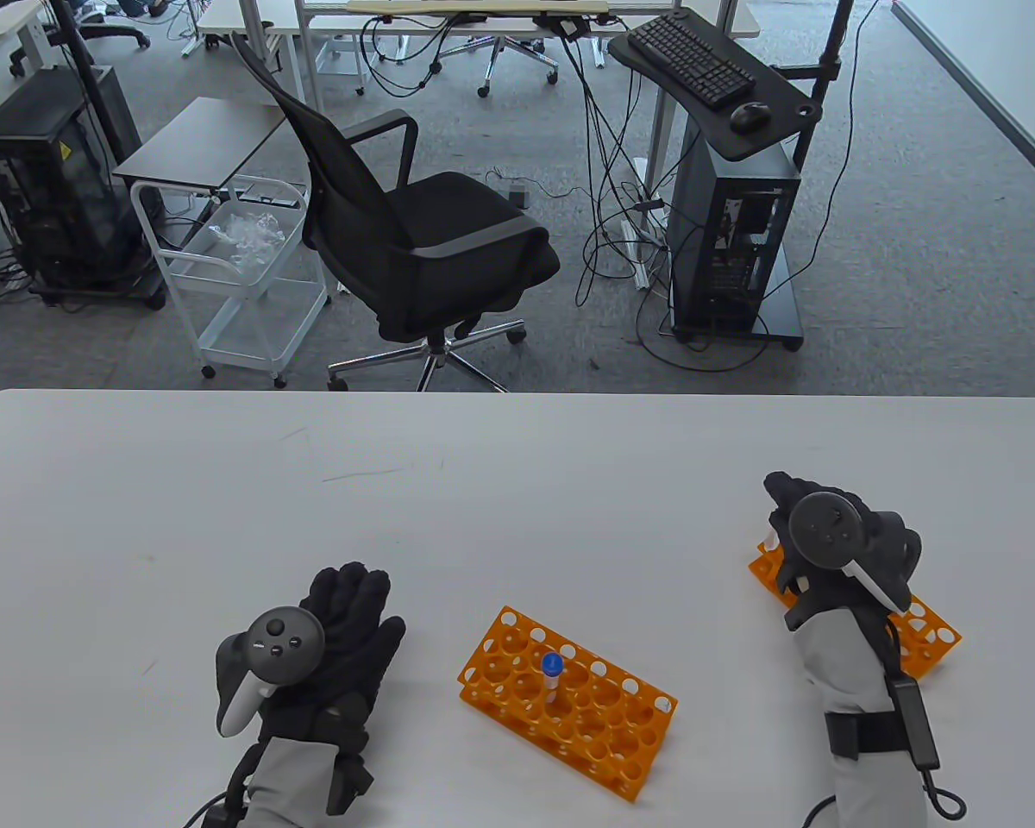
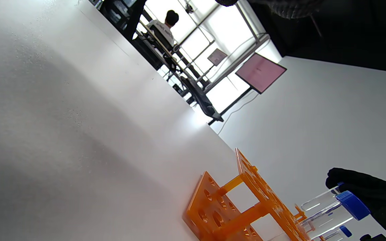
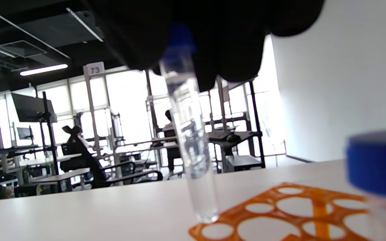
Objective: Transfer 4 test tubes between racks (Right hand only)
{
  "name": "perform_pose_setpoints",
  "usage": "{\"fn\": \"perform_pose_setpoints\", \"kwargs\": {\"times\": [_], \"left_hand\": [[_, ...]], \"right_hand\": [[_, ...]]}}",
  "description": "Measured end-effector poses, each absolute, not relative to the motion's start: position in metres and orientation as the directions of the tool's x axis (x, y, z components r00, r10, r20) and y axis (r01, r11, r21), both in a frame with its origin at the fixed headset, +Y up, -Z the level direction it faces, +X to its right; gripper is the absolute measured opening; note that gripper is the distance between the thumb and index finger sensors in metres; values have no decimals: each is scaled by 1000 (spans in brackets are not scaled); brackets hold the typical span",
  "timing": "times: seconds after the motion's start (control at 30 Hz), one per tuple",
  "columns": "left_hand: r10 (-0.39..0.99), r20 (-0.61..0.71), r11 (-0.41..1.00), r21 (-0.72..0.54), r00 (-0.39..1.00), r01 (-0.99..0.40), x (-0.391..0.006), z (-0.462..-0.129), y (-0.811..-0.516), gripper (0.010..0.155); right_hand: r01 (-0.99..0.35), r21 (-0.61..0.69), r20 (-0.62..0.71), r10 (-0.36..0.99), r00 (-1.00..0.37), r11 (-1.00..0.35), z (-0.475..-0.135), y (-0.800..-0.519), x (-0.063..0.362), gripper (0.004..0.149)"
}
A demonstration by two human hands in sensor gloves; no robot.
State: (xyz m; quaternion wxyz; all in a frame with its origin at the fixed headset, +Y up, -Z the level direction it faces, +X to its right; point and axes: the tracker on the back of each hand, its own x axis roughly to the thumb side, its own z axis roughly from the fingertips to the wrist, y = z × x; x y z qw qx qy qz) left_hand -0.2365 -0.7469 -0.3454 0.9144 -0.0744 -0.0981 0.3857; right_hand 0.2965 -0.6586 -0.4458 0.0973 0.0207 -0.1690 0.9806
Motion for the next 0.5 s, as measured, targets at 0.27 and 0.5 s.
{"fn": "perform_pose_setpoints", "kwargs": {"times": [0.27, 0.5], "left_hand": [[722, 122, 690, -212, 682, -692, -237, -345, -747, 67], [722, 125, 689, -212, 680, -693, -236, -345, -747, 67]], "right_hand": [[-176, -307, 57, 167, -984, -935, -450, -665, 297, 49], [-156, -285, 48, 149, -988, -946, -452, -668, 291, 49]]}}
